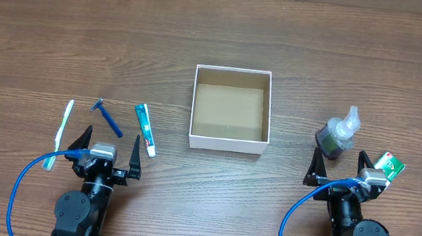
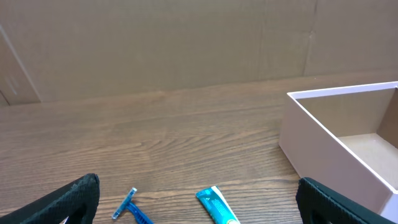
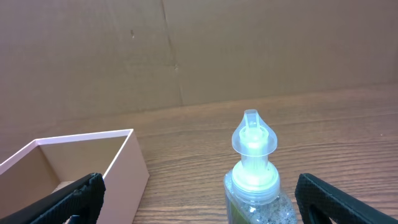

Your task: Pack container

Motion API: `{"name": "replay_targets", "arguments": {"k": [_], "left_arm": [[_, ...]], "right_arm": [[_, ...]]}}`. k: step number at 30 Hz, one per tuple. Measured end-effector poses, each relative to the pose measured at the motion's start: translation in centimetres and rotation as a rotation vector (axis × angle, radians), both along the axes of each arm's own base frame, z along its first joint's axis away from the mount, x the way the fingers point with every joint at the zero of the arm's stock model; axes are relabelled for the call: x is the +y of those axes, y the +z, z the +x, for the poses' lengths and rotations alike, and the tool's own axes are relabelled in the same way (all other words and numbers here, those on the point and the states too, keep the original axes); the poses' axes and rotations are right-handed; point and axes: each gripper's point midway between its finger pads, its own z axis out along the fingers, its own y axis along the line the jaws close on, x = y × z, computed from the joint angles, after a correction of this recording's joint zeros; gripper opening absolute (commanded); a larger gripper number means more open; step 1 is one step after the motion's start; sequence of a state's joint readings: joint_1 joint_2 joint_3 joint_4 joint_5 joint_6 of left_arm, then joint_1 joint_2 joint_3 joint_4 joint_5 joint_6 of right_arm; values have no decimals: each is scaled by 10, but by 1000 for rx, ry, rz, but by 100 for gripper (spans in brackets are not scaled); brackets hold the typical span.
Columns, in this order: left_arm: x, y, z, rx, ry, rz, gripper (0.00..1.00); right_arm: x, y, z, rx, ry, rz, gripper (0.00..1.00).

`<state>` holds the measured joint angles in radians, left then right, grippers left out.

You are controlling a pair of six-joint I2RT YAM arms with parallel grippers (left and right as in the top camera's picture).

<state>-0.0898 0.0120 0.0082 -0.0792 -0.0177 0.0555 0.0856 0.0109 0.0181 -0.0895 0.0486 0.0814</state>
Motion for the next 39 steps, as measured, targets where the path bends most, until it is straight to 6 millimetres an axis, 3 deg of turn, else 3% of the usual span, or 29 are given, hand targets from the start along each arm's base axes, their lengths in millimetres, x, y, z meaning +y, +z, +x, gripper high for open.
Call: {"name": "replay_targets", "arguments": {"k": [34,39], "left_arm": [[0,0,0,0,0,0,100],[3,1,0,-6,15,65,100]], "right_arm": [[0,0,0,0,0,0,100],[0,0,0,0,0,0,100]]}}
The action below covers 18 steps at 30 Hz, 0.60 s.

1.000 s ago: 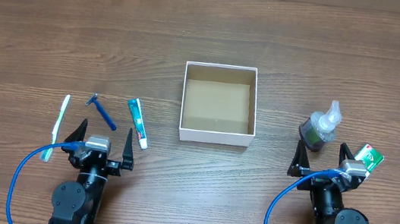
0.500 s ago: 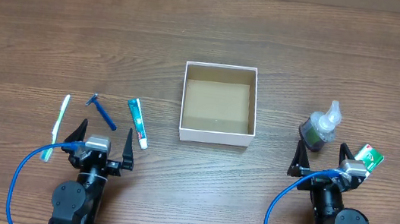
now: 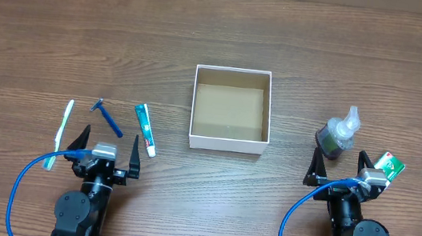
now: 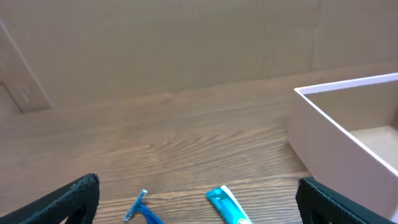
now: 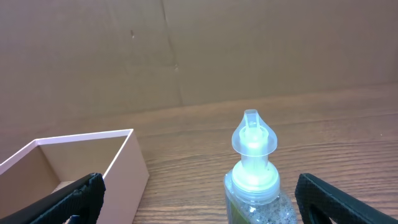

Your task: Pack container

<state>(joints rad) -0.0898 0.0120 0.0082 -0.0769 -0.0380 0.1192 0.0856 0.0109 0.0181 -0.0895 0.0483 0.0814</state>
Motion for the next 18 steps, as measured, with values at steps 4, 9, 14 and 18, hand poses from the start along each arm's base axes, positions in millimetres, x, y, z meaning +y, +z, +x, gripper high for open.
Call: {"name": "replay_targets", "arguments": {"k": [4,9,14,18], "left_arm": [[1,0,0,-2,1,30,100],[1,0,0,-3,0,42,100],[1,0,0,-2,2,23,100],[0,-4,-1,30,10,-122,100]], "right_arm": [[0,0,0,0,0,0,100],[2,0,0,1,13,0,100],[10,-2,-1,7,59,6,100],[12,-13,-4,81,70,12,100]]}}
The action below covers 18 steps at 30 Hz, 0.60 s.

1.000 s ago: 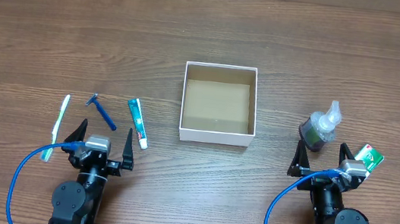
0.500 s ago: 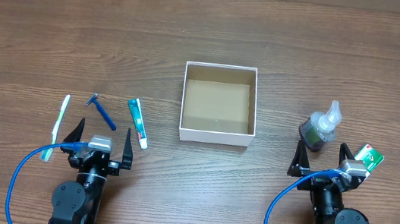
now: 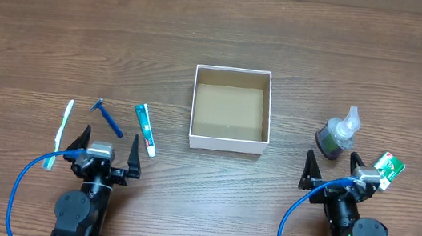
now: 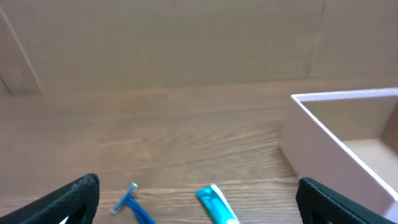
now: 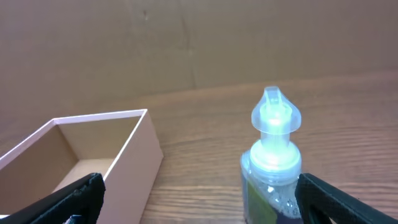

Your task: Pack container

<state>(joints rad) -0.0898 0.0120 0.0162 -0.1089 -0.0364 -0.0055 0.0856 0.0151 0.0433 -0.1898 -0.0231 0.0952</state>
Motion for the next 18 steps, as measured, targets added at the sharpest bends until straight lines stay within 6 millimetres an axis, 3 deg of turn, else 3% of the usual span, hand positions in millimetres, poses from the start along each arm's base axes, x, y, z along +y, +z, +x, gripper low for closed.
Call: {"name": "replay_targets", "arguments": {"k": [2,5,8,11,13,18], "left_arm": [[0,-1,-4,45,6,-44,100],[2,5,-16,126,16,-85,100],[3,58,-29,80,19,-123,100],[4,90,-41,118,24,-134,100],[4,104,-41,163,28,-134,100],[-3,95,-34,479,18,-115,100]], "right_arm": [[0,5,-3,37,2,-1,100],[0,32,-9,75,5,0,100],[0,78,-9,83,6,0,100],[3,100,1,167,13,-6,100],[4,100,10,278,16,-14,100],[7,96,40,622,18,-37,100]]}}
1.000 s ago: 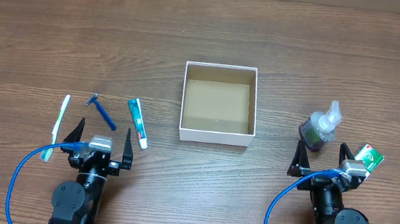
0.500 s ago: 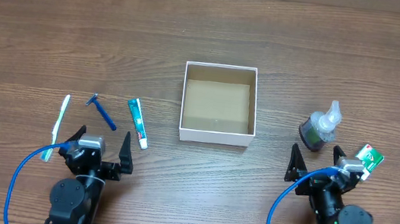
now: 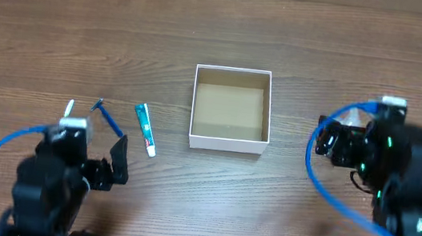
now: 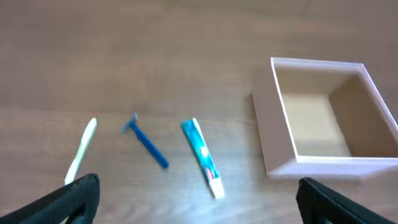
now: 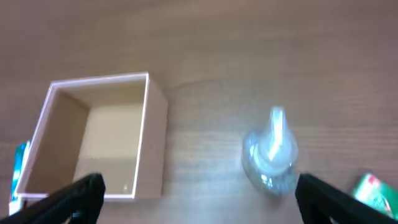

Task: Pack container
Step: 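Move the right gripper over the clear pump bottle and grasp it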

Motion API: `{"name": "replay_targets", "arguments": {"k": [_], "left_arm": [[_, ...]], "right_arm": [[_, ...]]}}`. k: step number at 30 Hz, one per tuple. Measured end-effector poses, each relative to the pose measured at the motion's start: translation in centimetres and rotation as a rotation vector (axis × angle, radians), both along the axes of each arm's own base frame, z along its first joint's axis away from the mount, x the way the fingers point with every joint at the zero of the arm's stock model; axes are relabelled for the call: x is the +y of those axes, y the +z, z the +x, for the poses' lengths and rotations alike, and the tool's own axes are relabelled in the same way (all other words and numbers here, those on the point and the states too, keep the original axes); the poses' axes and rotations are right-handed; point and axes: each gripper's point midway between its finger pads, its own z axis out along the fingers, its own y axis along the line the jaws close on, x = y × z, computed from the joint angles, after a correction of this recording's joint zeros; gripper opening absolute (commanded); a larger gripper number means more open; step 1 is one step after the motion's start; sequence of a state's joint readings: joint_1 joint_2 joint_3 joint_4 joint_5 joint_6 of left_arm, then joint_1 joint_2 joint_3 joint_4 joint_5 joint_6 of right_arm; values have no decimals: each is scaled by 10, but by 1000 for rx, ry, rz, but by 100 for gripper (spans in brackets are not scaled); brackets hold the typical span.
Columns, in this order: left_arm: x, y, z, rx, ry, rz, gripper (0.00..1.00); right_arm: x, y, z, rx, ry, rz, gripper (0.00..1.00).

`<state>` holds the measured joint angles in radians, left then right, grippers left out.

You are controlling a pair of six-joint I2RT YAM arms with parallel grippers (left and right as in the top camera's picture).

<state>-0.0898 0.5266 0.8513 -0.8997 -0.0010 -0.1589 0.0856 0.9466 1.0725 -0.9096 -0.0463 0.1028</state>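
Observation:
The open white box [image 3: 224,142] stands mid-table with nothing in it, also seen as the box [image 4: 273,134] and the box [image 5: 155,112]. Left of it lie a toothbrush [image 4: 81,149], a blue razor [image 4: 146,140] and a teal toothpaste tube [image 4: 202,158]. Right of it stand a clear pump bottle [image 5: 270,155] and a green packet [image 5: 376,190]. My left gripper [image 4: 199,205] hangs open high above the table in front of the toothpaste. My right gripper [image 5: 199,205] hangs open high above the table between box and bottle. Overhead, the right arm hides bottle and packet.
The wooden table [image 3: 223,23] runs wide behind the box. Blue cables loop from both arms, the left arm [image 3: 59,176] and the right arm [image 3: 380,155]. Overhead, the razor [image 3: 107,119] and toothpaste [image 3: 145,128] show beside the left arm; most of the toothbrush is covered.
Both arms have risen from low at the table's front edge. Both wrist cameras now look down on the table. The right arm now covers the bottle overhead. Nothing has been picked up.
Both arms first sat low at the front edge with open grippers, looking level past the items. Then the left wrist view shifted slightly. Then the right arm had turned a little left. Now both arms are raised and looking down, with every item where it lay.

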Motion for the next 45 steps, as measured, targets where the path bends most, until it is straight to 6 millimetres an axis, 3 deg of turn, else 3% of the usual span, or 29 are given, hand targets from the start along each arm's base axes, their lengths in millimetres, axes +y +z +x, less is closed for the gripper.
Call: {"name": "replay_targets", "arguments": {"k": [4,8,11,13,16,26,32,38,45], "left_arm": [[-6,0,8,187,-22,-1,100],[-8,-16,19,323,-25,6,100],[-8,-34,23,415,-25,12,100],[-8,-43,24,458,-25,15,100],[-10,-49,27,486,-30,12,100],[-14,-52,32,497,-42,-1,100],[-14,-52,34,490,-43,-2,100],[-14,-52,34,490,-43,-2,100],[-14,-52,34,490,-43,-2,100]], "right_arm": [[1,4,13,201,0,-15,100],[-4,12,26,250,-28,-44,100],[-30,14,29,248,-131,-50,100],[-62,13,27,254,-208,-50,100],[-80,7,26,280,-222,-9,100],[-67,-69,48,539,-95,29,100],[-47,-83,49,593,-19,-38,100],[-50,-88,44,628,-24,-55,99],[-50,-112,48,702,-21,-50,96]]}}
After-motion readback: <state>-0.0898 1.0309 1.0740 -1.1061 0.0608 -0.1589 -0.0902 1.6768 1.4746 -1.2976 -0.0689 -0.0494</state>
